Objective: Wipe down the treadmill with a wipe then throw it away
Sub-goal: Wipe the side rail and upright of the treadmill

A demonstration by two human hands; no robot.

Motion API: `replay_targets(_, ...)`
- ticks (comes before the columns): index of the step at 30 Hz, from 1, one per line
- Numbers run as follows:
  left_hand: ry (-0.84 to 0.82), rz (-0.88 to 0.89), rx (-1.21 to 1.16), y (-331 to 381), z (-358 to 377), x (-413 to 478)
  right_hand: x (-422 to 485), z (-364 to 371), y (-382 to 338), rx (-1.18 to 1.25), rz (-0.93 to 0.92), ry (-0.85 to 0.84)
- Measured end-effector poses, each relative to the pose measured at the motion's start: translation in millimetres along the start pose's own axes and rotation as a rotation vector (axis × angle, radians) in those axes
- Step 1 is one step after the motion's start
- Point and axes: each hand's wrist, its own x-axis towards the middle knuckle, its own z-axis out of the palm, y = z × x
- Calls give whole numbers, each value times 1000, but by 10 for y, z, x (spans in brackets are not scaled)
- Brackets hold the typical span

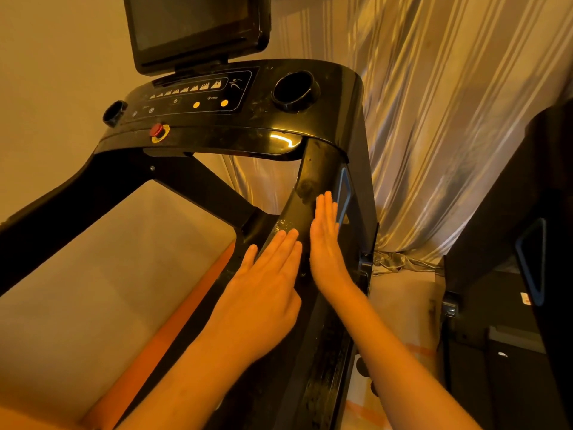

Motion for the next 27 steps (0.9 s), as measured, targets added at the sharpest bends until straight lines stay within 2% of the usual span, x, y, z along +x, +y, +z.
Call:
replay_targets(3, 7, 7, 3, -7, 14, 3, -62, 15, 89, -30, -3, -7)
replay_targets(8, 8, 10, 3, -3, 2, -7, 322, -116, -106, -1, 50, 7)
replay_targets(14, 35, 15, -28, -29, 24, -34, -197, 37, 12, -52, -43, -63)
replay_targets(20, 20, 22, -17, -31, 11, -51, 492, -173, -104, -245, -9, -67)
replay_targets(27, 18, 20, -23, -33, -7, -55, -60, -305, 105, -316, -219, -199)
